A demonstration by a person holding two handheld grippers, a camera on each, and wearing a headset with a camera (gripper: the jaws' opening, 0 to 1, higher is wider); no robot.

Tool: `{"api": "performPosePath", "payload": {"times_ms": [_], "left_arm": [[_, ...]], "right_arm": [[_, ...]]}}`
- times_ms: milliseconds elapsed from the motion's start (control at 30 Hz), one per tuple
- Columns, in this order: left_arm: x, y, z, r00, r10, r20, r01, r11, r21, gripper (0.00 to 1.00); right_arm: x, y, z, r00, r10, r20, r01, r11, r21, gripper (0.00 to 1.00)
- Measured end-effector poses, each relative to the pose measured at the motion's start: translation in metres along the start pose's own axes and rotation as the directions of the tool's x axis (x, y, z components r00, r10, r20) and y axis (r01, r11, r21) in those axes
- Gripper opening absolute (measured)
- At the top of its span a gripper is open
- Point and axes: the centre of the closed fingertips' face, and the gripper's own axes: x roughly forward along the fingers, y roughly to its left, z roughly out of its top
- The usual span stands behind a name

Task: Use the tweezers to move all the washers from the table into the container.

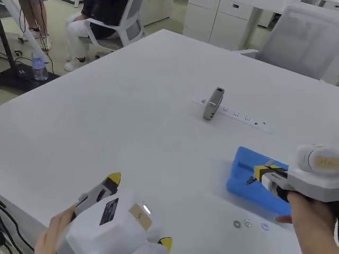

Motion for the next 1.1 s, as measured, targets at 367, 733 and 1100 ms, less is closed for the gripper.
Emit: {"api": "performPosePath", "payload": {"times_ms": [367, 733, 1100], "left_arm": [[0.0, 0.002, 0.001, 1.0, 0.007, 0.007, -0.007, 1.0, -0.015, 0.85], [0.0, 0.002, -0.001, 0.9999, 0.011, 0.0, -0.011, 1.0, -0.009, 0.85], [-0.001, 0.002, 0.0, 1.0, 0.008, 0.0, -0.008, 1.0, 0.002, 0.86]], "right_arm": [[0.011, 0.002, -0.012, 0.9997, 0.003, -0.025, -0.005, 0.998, -0.059, 0.0], [0.007, -0.003, -0.013, 0.9996, 0.002, -0.029, -0.002, 1.0, -0.023, 0.01], [-0.02, -0.005, 0.015, 0.9986, -0.006, 0.052, 0.003, 0.999, 0.052, 0.01]]}}
